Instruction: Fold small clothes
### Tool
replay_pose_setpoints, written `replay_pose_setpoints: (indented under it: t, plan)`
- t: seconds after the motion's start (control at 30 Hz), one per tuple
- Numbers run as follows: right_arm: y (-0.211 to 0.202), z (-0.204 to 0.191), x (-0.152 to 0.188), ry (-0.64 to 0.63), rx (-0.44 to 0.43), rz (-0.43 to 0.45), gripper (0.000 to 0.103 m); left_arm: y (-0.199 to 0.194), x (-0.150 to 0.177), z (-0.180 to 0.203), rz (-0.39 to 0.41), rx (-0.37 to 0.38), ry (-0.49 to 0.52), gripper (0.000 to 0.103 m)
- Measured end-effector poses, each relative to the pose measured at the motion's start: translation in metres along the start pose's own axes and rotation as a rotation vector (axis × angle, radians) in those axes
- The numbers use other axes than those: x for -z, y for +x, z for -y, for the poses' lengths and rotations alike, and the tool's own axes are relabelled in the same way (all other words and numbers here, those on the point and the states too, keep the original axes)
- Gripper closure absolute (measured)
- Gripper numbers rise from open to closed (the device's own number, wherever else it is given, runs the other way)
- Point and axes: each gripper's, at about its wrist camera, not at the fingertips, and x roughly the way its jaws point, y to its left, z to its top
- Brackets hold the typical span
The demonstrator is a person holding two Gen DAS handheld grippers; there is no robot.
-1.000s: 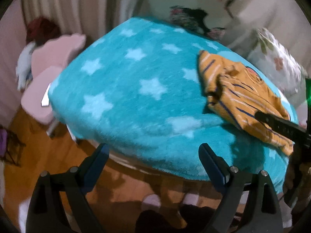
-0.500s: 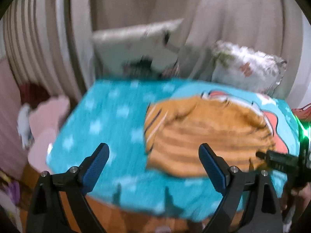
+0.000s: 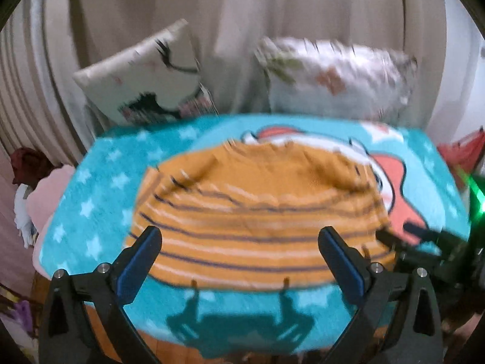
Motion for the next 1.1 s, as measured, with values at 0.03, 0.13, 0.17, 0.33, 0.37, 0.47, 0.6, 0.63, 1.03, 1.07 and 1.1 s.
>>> replay_pose_setpoints:
  t: [0.03,0.13,0.17,0.33,0.37,0.47,0.6,0.63,1.03,1.07,1.1]
  plan:
    - [0.000,0.002,0.000,-0.007,0.002,0.001,0.034,0.002,0.004,0.006,-0.013,-0.007,0.009,0.000]
    - [0.001,0.007,0.001,-0.022,0.009,-0.001,0.034,0.004,0.009,0.024,-0.030,-0.029,0.048,0.000]
    - [0.002,0.009,0.001,-0.022,0.007,-0.005,0.034,0.003,0.010,0.029,-0.028,-0.036,0.058,0.001]
    - [0.004,0.017,0.002,-0.020,-0.007,-0.020,0.034,0.000,0.010,0.052,-0.023,-0.049,0.127,0.000]
    - [0.004,0.018,0.003,-0.022,-0.009,-0.021,0.034,0.000,0.011,0.057,-0.028,-0.051,0.142,0.001]
    - [0.005,0.020,0.005,-0.025,-0.014,-0.026,0.034,0.003,0.014,0.066,-0.050,-0.043,0.165,0.001]
    - [0.003,0.024,0.008,-0.030,-0.015,-0.030,0.033,0.003,0.018,0.077,-0.056,-0.031,0.187,0.001]
    - [0.002,0.025,0.008,-0.030,-0.013,-0.029,0.032,0.002,0.018,0.079,-0.054,-0.029,0.190,0.001]
    - [-0.004,0.039,0.013,-0.010,0.005,-0.029,0.030,0.002,0.019,0.094,-0.062,0.006,0.204,0.000]
    - [-0.004,0.039,0.013,-0.009,0.005,-0.028,0.030,0.002,0.018,0.094,-0.063,0.008,0.203,0.001]
    - [-0.004,0.040,0.012,-0.006,0.006,-0.027,0.030,0.002,0.018,0.094,-0.063,0.010,0.203,0.001]
